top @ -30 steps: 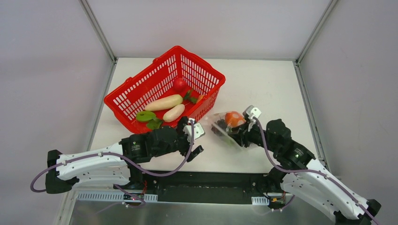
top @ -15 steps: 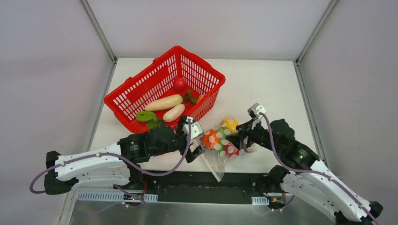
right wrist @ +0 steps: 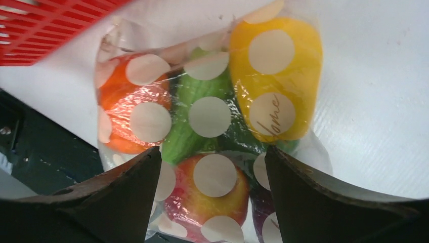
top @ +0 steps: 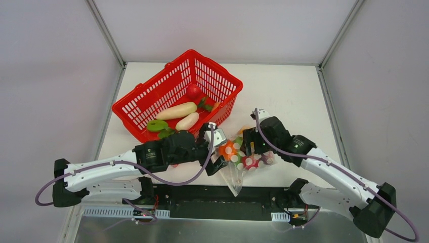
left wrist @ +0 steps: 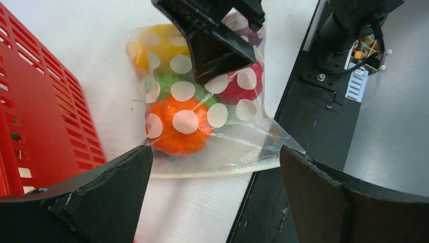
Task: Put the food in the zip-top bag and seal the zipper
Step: Place the zipper food storage bag at the center of the board, then move the bin to the center of the board.
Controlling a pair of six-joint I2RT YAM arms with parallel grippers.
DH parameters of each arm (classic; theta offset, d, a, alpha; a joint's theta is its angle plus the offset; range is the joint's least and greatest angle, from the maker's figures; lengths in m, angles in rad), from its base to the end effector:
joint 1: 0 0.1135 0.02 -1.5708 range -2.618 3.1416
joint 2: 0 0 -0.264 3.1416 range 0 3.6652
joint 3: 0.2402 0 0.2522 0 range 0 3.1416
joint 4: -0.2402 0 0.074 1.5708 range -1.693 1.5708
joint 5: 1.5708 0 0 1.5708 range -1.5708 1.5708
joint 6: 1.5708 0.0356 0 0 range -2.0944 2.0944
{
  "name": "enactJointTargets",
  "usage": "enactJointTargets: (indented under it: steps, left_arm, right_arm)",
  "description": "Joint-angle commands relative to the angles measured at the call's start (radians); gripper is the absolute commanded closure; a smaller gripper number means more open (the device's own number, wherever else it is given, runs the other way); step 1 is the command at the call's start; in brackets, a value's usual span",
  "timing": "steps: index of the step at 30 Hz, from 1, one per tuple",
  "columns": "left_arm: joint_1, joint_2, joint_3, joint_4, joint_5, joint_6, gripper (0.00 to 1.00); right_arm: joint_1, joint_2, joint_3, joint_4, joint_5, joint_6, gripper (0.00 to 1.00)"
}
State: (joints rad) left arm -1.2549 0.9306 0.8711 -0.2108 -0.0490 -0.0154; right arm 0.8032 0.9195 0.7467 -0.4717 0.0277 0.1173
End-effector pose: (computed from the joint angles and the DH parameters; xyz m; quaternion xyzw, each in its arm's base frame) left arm 0.0688 -0.2047 0.3413 0.4501 0.6563 -0.3434 0.4987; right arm 0.1390 0.1426 0.2746 -0.2950 0.8446 0.1873 0.4057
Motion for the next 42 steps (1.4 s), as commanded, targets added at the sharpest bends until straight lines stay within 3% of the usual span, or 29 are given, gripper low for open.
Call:
enactJointTargets:
  steps: [1,9,13,16,21,26,32,36,37,39,42]
  left_arm:
    - [0.008,0.01,0.062,-0.013,0.032,-0.04,0.01]
    - [0.008,-0.029,0.031,0.031,0.014,-0.064,0.01]
    - [0.008,-0.036,0.026,0.05,-0.028,-0.098,0.01]
    - [0.008,-0.037,0.038,0.049,-0.123,-0.155,0.01]
    - [0.009,-0.045,0.11,-0.019,-0.204,-0.124,0.01]
    - [0.042,-0.091,0.159,-0.08,-0.33,-0.095,0.01]
    - [0.225,-0.208,0.126,-0.152,-0.191,-0.203,0.01]
    - [0.24,-0.234,0.099,-0.141,0.132,-0.198,0.01]
    - [0.24,-0.215,0.097,-0.133,0.271,-0.206,0.01]
    - [0.24,-0.169,0.094,-0.131,0.416,-0.224,0.01]
    - [0.241,-0.1,0.09,-0.215,0.35,-0.243,0.01]
  right_arm:
    - [0.0,0.032,0.081,-0.119,0.109,0.051,0.22]
    - [0.0,-0.201,0.036,-0.013,0.326,0.096,0.17]
    - [0.0,-0.394,-0.046,0.092,0.457,0.11,0.01]
    - [0.0,-0.485,-0.084,0.124,0.528,0.12,0.0]
    - [0.0,-0.538,-0.104,0.152,0.687,0.145,0.0]
    - [-0.001,-0.557,-0.101,0.169,0.693,0.177,0.0]
    - [0.0,-0.552,-0.084,0.193,0.58,0.148,0.0]
    - [0.0,-0.529,-0.094,0.214,0.555,0.136,0.0]
    - [0.0,-0.518,-0.096,0.219,0.549,0.131,0.0]
    - [0.0,-0.493,-0.094,0.219,0.538,0.122,0.0]
    - [0.001,-0.456,-0.081,0.208,0.509,0.119,0.0]
